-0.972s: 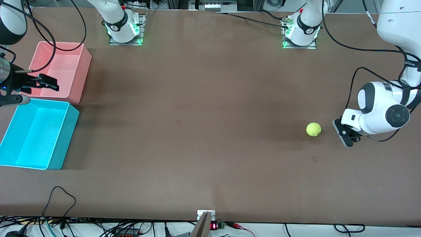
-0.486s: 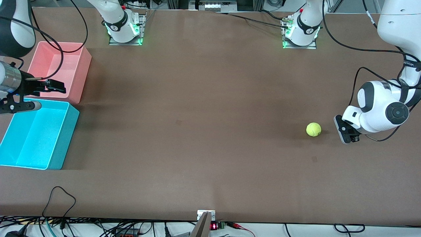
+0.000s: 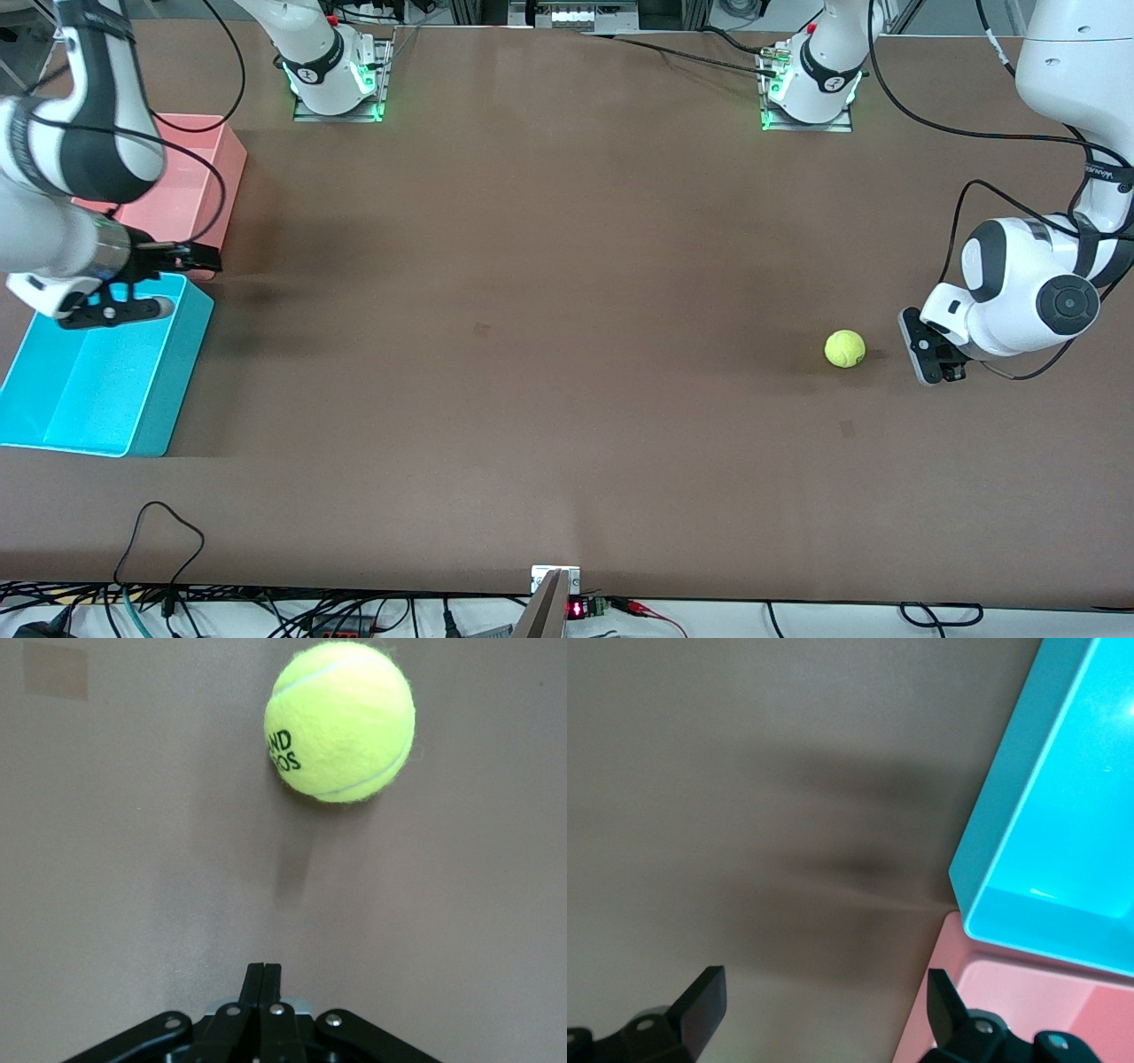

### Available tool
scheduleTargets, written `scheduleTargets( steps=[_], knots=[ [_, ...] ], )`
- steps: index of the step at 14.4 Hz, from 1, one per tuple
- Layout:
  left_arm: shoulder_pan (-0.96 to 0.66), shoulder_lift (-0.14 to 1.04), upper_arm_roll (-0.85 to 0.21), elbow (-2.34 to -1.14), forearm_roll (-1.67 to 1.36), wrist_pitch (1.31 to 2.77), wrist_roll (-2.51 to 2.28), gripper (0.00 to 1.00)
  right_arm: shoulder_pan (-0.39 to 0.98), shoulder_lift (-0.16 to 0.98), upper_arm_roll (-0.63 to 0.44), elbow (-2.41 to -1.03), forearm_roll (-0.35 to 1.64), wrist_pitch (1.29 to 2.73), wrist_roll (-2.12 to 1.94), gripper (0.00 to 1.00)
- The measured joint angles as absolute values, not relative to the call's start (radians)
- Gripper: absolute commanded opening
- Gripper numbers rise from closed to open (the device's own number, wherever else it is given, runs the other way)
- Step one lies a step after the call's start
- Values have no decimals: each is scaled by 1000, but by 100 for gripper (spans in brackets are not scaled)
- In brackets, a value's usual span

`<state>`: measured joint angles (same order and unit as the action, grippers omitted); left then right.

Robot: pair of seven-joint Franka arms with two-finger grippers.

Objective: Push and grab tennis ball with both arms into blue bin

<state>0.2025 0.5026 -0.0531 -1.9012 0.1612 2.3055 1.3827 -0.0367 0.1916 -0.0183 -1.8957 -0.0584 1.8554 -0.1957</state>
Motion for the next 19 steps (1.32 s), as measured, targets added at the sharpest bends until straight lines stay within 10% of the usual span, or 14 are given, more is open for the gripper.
scheduleTargets(
  steps=[8, 19],
  knots=[
    [242, 533, -50, -1898, 161, 2317, 1394, 0, -38, 257, -19, -2137, -59, 2189, -210, 100],
    [-32, 579, -181, -1867, 160, 2314, 1140, 0, -52, 321, -22, -2133, -59, 2226, -242, 100]
  ],
)
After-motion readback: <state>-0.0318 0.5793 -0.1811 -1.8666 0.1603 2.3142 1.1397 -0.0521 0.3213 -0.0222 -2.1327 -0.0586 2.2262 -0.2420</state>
